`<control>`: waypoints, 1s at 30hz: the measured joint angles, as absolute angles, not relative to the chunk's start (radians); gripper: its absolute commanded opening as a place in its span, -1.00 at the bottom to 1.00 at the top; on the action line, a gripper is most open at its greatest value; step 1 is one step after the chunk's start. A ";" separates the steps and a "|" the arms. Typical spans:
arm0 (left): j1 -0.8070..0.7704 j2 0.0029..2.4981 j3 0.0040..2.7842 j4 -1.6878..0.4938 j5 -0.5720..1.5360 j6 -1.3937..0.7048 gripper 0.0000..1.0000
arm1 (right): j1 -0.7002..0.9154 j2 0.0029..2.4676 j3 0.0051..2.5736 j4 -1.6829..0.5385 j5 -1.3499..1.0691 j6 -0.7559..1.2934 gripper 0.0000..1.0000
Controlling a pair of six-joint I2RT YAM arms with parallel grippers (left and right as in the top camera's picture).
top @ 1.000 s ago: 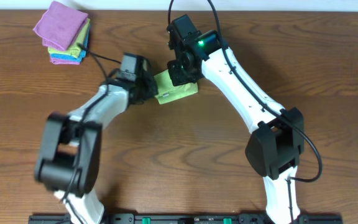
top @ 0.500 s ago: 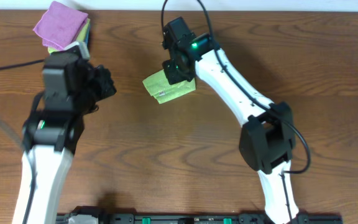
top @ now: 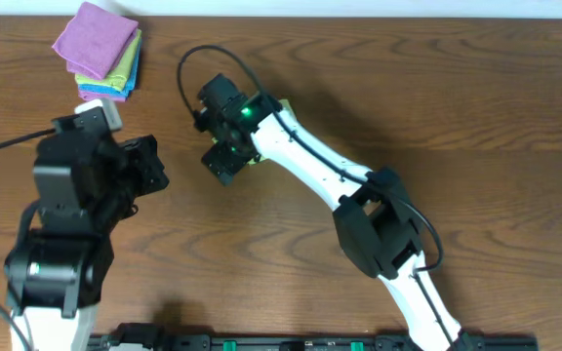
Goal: Fold the cloth
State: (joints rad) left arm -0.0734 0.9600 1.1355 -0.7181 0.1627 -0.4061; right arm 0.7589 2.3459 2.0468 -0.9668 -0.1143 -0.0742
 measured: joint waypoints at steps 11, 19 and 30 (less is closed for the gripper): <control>-0.073 1.282 1.135 -0.652 0.183 -0.385 0.33 | 0.572 2.154 2.062 -0.968 -0.020 -0.047 -0.97; -0.074 1.630 1.135 -0.371 0.448 -0.393 0.76 | 0.428 2.191 2.064 -0.961 -0.173 -0.011 -0.97; -0.074 1.932 1.135 -0.200 0.663 -0.446 0.82 | 0.348 2.364 2.064 -0.917 -0.386 0.025 -0.97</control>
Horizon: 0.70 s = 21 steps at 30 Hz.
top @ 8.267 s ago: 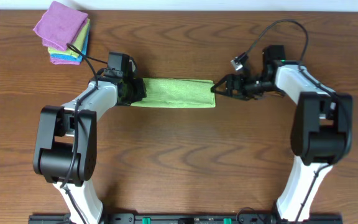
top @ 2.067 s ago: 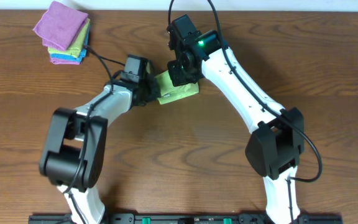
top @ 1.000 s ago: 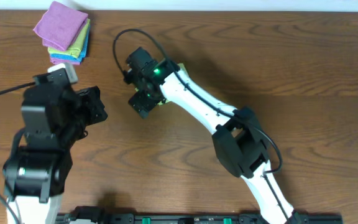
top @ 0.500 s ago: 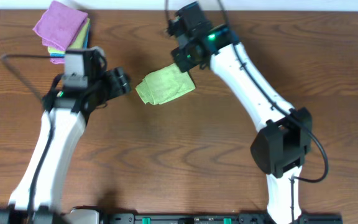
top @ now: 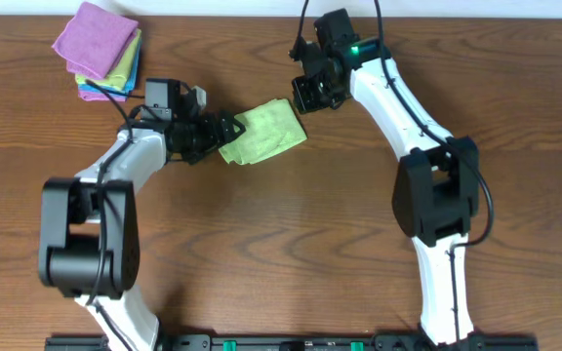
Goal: Fold the cloth
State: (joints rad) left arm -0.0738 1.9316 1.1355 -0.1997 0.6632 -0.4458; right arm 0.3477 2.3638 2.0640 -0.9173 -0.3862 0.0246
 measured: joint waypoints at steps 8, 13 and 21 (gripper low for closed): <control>-0.074 1.969 1.135 -0.167 0.702 -0.453 0.89 | 0.348 2.408 2.064 -0.884 -0.405 0.071 -0.97; -0.073 1.975 1.135 -0.157 0.712 -0.469 0.89 | 0.348 2.450 2.064 -0.882 -0.405 0.096 -0.97; -0.091 1.983 1.135 -0.127 0.727 -0.484 0.88 | 0.354 2.465 2.064 -0.884 -0.407 0.126 -0.97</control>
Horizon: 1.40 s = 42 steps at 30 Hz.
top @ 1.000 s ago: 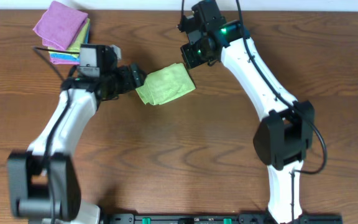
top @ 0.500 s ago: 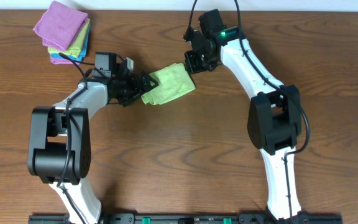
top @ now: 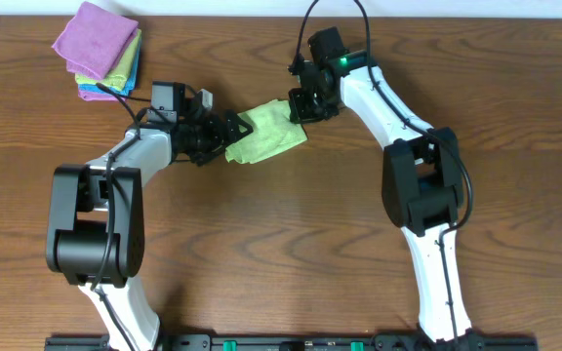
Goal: Fold the cloth
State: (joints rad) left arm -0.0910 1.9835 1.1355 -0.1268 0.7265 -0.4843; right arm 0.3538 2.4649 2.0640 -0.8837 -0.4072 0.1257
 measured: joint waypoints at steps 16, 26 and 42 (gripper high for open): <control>-0.134 2.011 1.135 -0.121 0.635 -0.563 -0.88 | 0.413 2.479 2.064 -0.895 -0.444 0.130 -0.97; -0.105 2.011 1.135 0.016 0.648 -0.610 -0.88 | 0.326 2.426 2.064 -0.957 -0.452 0.128 -0.97; 0.052 1.745 1.226 0.207 0.647 -0.659 -0.88 | 0.263 2.281 2.064 -1.029 -0.448 0.104 -0.97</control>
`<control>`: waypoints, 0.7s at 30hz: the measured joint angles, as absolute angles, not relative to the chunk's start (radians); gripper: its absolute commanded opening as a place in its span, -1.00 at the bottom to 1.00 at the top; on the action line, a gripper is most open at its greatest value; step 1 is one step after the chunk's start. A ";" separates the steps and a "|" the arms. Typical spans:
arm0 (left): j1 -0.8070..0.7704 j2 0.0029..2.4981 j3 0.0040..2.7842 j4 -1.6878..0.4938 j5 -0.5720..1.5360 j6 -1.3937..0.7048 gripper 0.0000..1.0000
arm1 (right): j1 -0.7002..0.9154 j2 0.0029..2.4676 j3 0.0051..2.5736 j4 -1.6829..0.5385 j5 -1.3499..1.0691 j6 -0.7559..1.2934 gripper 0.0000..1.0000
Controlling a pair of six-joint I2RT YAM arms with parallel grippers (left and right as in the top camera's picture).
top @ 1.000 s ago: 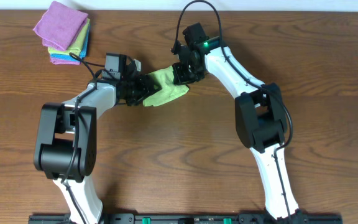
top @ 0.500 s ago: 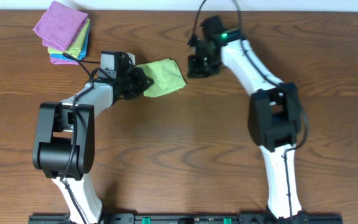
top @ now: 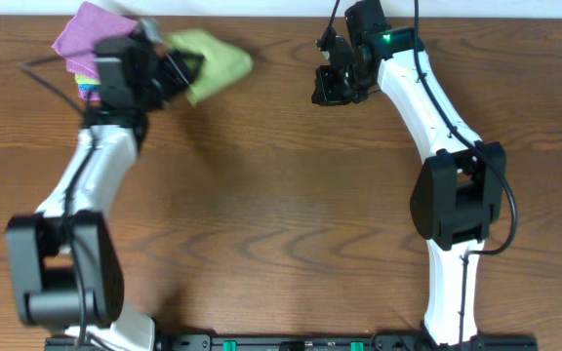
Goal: Fold the cloth
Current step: 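Carry the bundle with the left gripper to the cloth stack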
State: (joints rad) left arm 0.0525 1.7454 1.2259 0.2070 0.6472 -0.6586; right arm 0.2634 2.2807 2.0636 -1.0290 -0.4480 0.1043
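The green cloth [top: 215,60], folded and blurred with motion, hangs from my left gripper [top: 176,68], which is shut on its left edge. It is at the back left of the table, just right of the stack of folded cloths [top: 91,39] with a purple one on top. My right gripper [top: 331,88] is at the back centre-right, well apart from the cloth. Its fingers look parted with nothing between them.
The brown wooden table [top: 281,224] runs across the whole view. My left arm [top: 91,175] stretches up along the left side. My right arm [top: 427,107] arches over the right half. The arm bases stand at the front edge.
The left gripper has carried the green cloth from the middle back of the table to the far left beside the stack. The right gripper has come off the cloth's right corner and moved right.
First the right gripper was over a bit of green at centre-left, the left arm drawn back. Then the folded green cloth lay mid-table with a gripper at each end, and both closed in on it. Now the left one alone holds it by the stack.
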 measured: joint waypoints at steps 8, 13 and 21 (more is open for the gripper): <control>0.204 1.704 1.289 0.337 0.548 -0.672 -0.89 | 0.263 2.281 2.064 -1.051 -0.448 0.086 -0.97; 0.264 1.705 1.289 0.377 0.447 -0.677 -0.88 | 0.264 2.281 2.064 -1.067 -0.448 0.075 -0.97; 0.281 1.824 1.318 0.519 0.383 -0.673 -0.88 | 0.266 2.281 2.064 -1.100 -0.448 0.063 -0.97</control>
State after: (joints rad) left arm 0.2806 1.8236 1.3182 0.5190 0.3828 -0.6735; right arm 0.2657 2.2807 2.0636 -1.0996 -0.4484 0.0628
